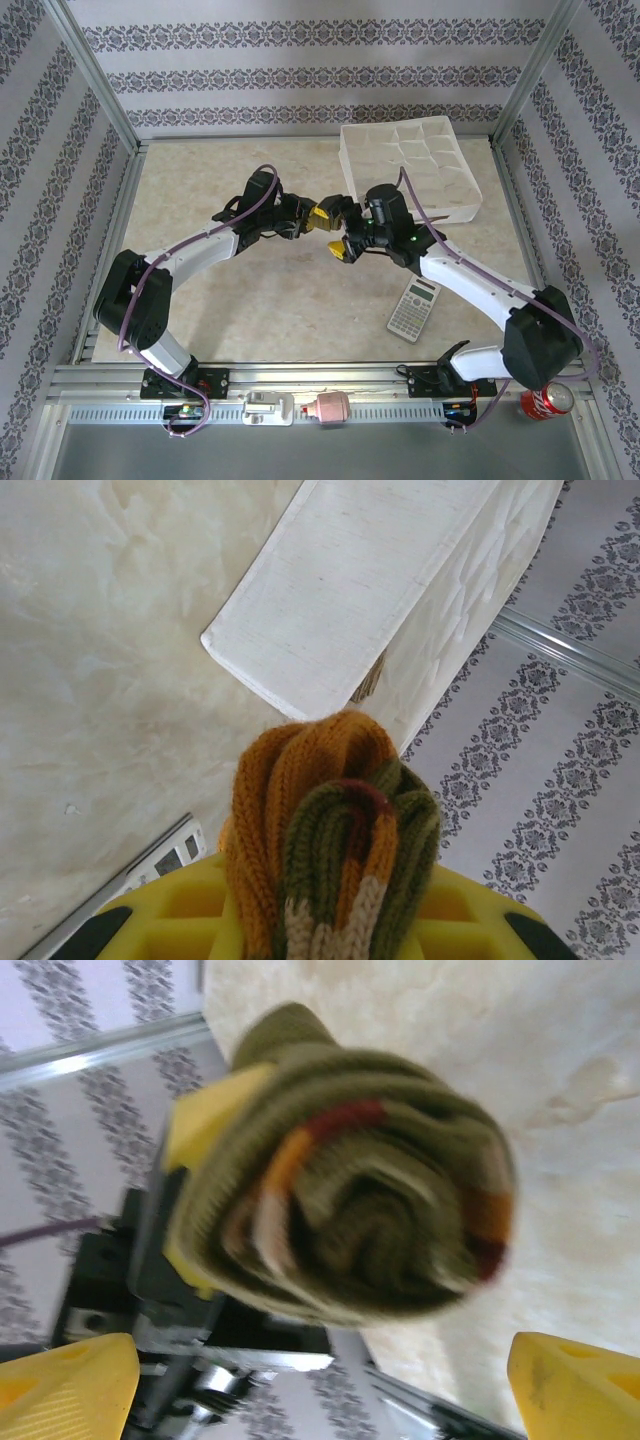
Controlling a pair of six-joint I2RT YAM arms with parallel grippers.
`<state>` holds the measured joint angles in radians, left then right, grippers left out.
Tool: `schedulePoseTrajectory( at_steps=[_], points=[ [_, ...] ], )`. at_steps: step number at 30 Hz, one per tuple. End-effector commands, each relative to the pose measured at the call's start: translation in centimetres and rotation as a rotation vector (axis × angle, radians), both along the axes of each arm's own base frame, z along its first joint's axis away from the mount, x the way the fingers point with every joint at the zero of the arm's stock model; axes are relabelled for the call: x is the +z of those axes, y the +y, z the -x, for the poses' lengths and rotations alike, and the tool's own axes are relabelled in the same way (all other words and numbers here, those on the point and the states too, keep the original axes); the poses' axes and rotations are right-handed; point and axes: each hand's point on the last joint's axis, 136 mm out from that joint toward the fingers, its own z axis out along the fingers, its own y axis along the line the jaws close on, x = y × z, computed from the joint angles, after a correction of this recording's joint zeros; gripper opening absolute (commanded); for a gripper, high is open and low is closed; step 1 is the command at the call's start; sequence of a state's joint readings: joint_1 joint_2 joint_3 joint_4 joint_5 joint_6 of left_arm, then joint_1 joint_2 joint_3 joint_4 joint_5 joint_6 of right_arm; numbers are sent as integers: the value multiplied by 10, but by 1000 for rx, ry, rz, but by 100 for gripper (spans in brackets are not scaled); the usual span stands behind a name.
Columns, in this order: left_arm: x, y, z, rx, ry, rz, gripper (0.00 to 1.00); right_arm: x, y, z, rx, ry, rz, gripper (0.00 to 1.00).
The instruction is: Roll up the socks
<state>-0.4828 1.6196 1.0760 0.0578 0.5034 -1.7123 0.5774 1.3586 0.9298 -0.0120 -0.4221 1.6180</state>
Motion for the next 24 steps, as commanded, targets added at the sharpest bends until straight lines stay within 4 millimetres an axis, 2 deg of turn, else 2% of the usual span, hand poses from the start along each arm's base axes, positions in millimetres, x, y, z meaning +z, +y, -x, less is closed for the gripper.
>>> schedulePoseTrajectory(
  at_steps=[1,7,12,21,24],
  points=[
    [11,-4,-1,-3,33,53,0,10,4,-21,-81,46,-158,92],
    [11,-4,3,9,60,93,0,-5,-3,-28,-85,58,-134,86],
    [11,-4,9,-12,70,82,0,-7,-1,-32,-39,46,-121,80],
    [8,-3,17,-34,87,67,0,-10,-1,-32,11,-6,-52,61],
    [8,-2,18,-37,88,61,0,-8,-1,-30,45,-38,3,50]
  ],
)
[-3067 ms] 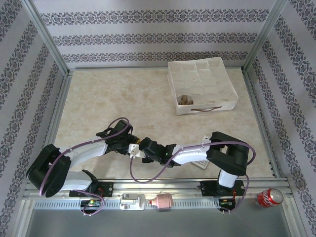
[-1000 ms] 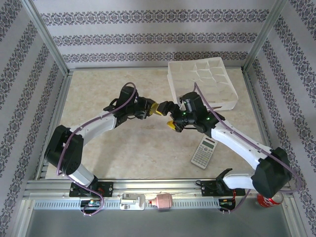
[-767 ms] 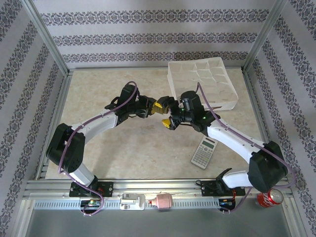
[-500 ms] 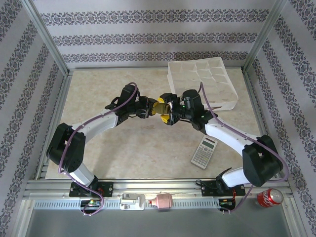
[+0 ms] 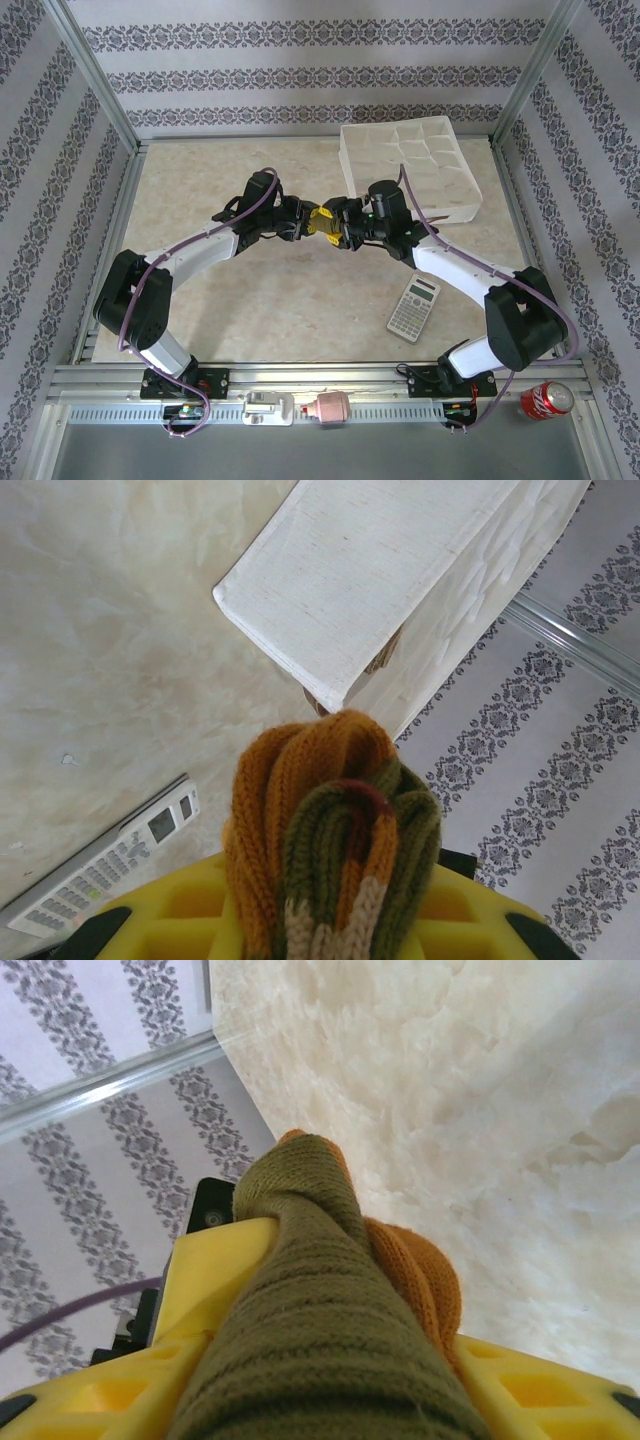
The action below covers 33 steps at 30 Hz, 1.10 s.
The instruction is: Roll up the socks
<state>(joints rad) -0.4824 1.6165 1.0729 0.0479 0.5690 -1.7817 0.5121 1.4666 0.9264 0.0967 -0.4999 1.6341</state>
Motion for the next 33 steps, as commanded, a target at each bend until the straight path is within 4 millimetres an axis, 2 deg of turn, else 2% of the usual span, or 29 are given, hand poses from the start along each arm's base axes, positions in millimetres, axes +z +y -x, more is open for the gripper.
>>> schedulePoseTrajectory(
  at_steps=[1,4,8,9,11,12,14,15,21,26,28,33],
  points=[
    [8,4,8,-18,8,4,0,12,0,-4,54,-81,54,46],
    [9,3,9,-22,9,7,0,10,-2,-3,62,-102,84,33],
    [8,2,13,-29,15,1,0,18,-7,-5,82,-164,163,8],
    [8,3,14,-34,12,-13,7,20,-9,-5,91,-173,194,1],
    [9,8,17,-44,13,-57,43,26,-14,-4,109,-207,255,0],
    [11,12,19,-41,3,-86,55,29,-20,-4,114,-228,303,0],
    [19,23,20,-33,-31,-158,69,38,-36,-5,119,-276,404,0],
    [24,31,22,-32,-47,-205,72,43,-48,-6,122,-297,456,0],
    [65,78,33,-38,-260,-489,73,55,-146,-21,187,-357,899,0],
    [84,97,50,-49,-390,-556,71,46,-208,-47,283,-295,1133,0],
    [89,97,57,-60,-438,-540,70,37,-219,-59,307,-244,1117,0],
    [96,115,75,-59,-520,-591,69,3,-219,-77,391,-138,1121,0]
  ],
)
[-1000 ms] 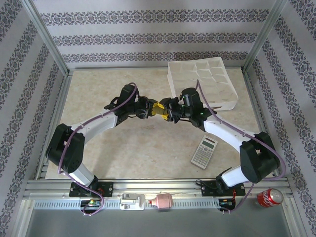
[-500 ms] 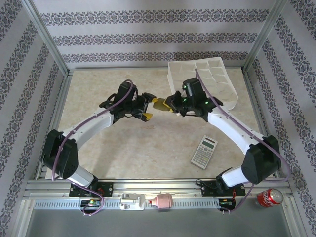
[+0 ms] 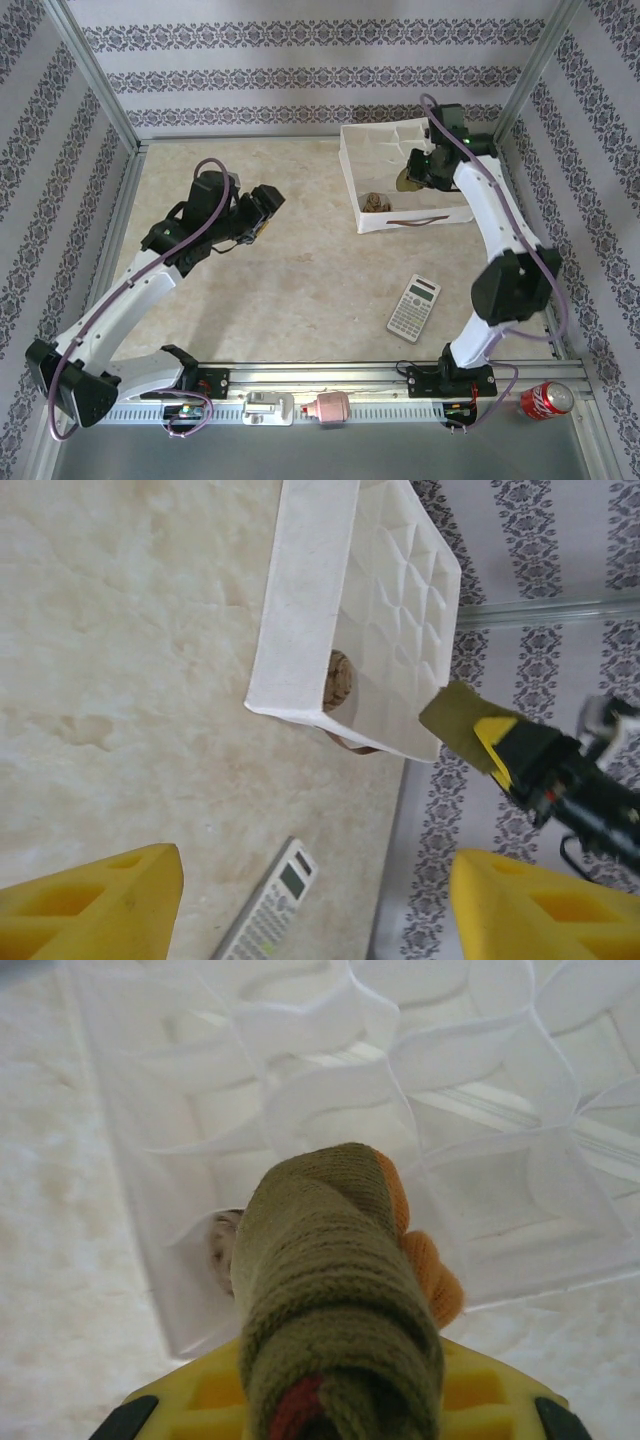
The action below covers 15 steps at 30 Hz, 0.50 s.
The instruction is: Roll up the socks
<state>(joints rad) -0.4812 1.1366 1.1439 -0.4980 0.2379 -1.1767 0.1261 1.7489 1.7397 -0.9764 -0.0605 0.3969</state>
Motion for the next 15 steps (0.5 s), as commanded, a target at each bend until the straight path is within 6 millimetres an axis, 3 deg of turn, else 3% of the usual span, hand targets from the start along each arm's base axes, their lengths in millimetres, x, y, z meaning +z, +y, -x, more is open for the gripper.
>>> schedulePoseTrajectory(
  at_steps=[1,6,15],
  points=[
    [-8,26,13,15,-46,-111,69,-32,-4,14,67,142,101,0],
    [-11,43,23,62,-62,-96,68,-60,-10,10,53,192,145,0],
    [-13,45,27,44,-54,-93,68,-88,-5,-1,74,277,219,0]
  ],
)
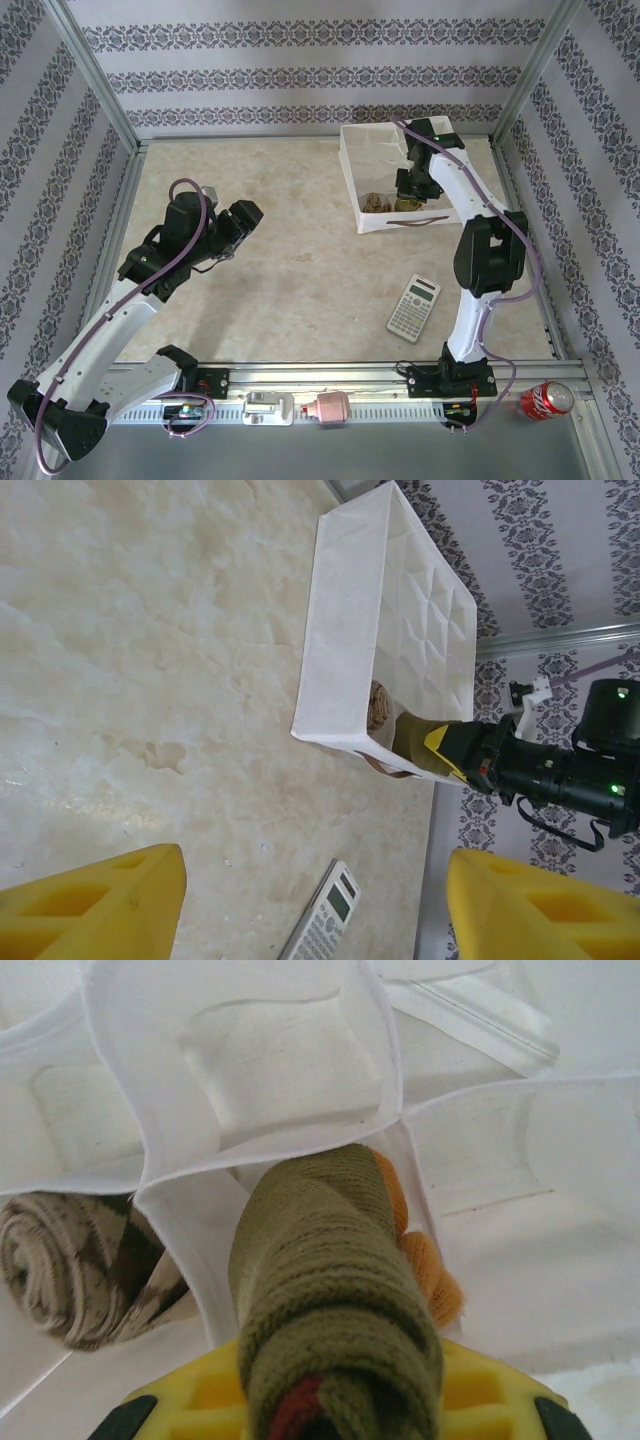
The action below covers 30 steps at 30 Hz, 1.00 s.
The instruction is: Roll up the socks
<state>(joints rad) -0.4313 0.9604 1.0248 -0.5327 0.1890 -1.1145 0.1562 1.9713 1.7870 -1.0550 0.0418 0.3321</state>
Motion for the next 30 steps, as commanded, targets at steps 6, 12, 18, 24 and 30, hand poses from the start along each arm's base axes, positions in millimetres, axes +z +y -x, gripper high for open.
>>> schedulePoseTrajectory(
  at_steps=[6,12,18,24,30],
  points=[
    [-8,-2,-3,-39,14,-21,68,-30,10,3,44,95,81,0],
    [-7,-5,-5,-51,16,-14,68,-60,9,9,23,173,86,6],
    [-5,-5,-4,-44,14,-3,68,-24,13,3,25,76,65,52],
    [-9,0,0,-23,23,-6,68,23,13,5,16,-20,34,68],
    [-9,5,0,2,29,-18,76,79,2,9,-7,-162,47,76]
  ],
)
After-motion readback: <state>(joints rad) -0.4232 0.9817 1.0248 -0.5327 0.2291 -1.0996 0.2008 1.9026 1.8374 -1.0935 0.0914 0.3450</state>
